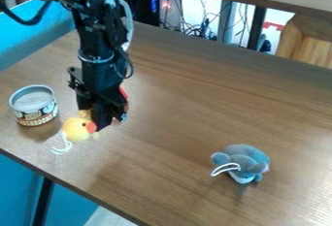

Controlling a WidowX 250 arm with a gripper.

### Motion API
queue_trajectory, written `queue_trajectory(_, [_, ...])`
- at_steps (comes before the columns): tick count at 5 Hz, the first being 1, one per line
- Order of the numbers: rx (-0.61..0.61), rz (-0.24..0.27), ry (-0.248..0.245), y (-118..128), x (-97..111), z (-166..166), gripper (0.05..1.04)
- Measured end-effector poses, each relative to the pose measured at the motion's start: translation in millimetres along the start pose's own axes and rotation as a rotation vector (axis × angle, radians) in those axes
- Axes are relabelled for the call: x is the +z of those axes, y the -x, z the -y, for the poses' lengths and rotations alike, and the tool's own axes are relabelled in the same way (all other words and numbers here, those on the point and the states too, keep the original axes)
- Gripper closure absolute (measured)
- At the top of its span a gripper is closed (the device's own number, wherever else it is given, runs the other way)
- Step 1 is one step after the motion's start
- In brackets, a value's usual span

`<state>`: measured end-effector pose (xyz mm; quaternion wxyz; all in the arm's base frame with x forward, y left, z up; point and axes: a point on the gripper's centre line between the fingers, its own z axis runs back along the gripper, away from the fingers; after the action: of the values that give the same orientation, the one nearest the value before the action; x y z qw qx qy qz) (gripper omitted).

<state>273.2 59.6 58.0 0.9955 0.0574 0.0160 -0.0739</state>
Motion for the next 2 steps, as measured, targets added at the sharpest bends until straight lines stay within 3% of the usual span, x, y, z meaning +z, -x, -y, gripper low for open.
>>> queue_trajectory(2, [0.002,-0.049,-0.072,-6.8,-23.5,-23.8,0.777])
